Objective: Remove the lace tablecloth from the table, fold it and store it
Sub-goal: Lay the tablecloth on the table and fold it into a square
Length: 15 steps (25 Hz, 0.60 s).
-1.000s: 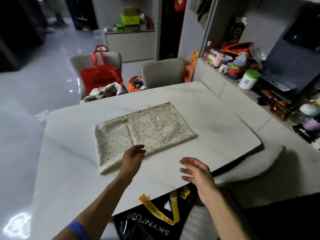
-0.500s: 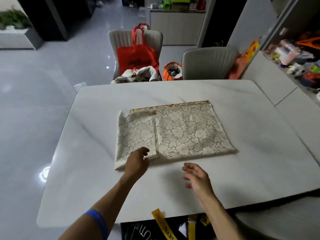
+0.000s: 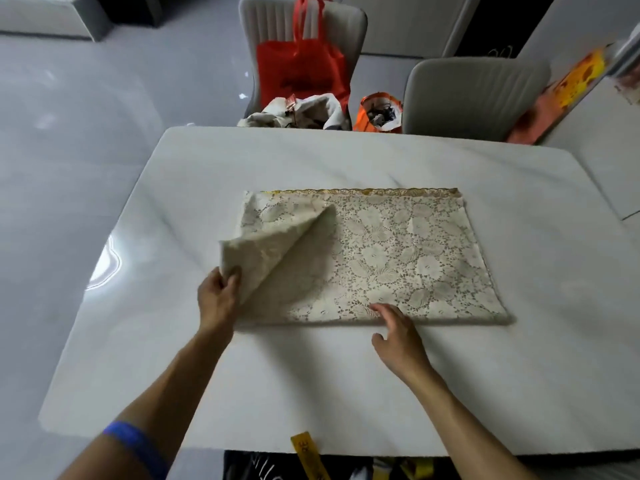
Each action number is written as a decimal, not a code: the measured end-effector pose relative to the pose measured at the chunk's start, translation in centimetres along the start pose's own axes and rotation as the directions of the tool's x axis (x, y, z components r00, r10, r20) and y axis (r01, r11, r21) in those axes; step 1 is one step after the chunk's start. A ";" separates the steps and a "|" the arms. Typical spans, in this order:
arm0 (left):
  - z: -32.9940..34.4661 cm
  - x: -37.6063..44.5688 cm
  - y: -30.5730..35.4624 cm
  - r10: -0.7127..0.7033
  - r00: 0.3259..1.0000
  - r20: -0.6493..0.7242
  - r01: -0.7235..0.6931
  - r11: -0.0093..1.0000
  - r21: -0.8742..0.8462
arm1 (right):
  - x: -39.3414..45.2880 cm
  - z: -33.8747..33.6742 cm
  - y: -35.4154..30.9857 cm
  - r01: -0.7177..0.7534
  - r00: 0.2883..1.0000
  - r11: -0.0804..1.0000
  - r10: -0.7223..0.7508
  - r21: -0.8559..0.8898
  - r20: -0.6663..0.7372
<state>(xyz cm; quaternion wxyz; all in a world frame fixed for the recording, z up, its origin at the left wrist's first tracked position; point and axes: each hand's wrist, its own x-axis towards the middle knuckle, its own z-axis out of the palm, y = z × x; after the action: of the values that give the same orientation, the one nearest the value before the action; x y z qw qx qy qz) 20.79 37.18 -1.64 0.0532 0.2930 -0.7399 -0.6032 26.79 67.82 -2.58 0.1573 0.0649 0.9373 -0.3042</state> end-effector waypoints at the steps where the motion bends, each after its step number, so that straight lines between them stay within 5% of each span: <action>1: -1.2 1.0 0.6 -0.098 0.978 -0.183 0.080 0.992 -0.102 | 0.3 -0.4 0.6 0.052 0.998 0.992 -0.054 -0.114 -0.013; 3: -3.2 1.6 1.2 -0.304 0.868 -0.394 0.240 0.949 -0.204 | 0.7 -1.7 2.2 0.096 0.994 0.937 -0.108 -0.335 -0.017; 5: -3.4 -0.3 0.9 -0.214 0.889 -0.405 0.248 0.968 0.032 | 1.0 -3.2 4.2 0.074 0.997 0.872 -0.082 -0.484 0.005; 7: -0.6 -4.0 0.4 0.150 0.980 -0.130 -0.085 0.908 0.410 | 1.4 -4.7 6.1 0.028 1.000 0.824 -0.030 -0.566 0.006; 9: 3.6 -7.0 -0.3 0.370 0.862 0.346 -0.504 0.693 0.516 | 2.0 -5.8 7.6 0.020 0.999 0.787 -0.041 -0.617 -0.020; 11: 6.8 -7.6 -0.5 0.421 0.715 0.559 -0.695 0.511 0.505 | 2.5 -6.3 8.5 0.054 0.995 0.760 -0.096 -0.648 -0.030; 12: 7.6 -7.0 -0.2 0.413 0.751 0.515 -0.659 0.524 0.540 | 2.8 -6.4 8.7 0.066 0.992 0.747 -0.120 -0.661 -0.036; 15: 6.7 -3.7 0.3 0.245 0.964 0.102 -0.245 0.678 0.693 | 3.4 -4.6 6.7 0.174 0.979 0.751 -0.204 -0.637 0.028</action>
<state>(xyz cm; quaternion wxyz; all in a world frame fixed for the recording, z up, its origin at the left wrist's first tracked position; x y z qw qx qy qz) 20.84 44.82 -2.17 0.0184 0.1895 -0.9451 -0.2656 23.90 76.07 -3.88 0.1180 -0.0806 0.9896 0.0181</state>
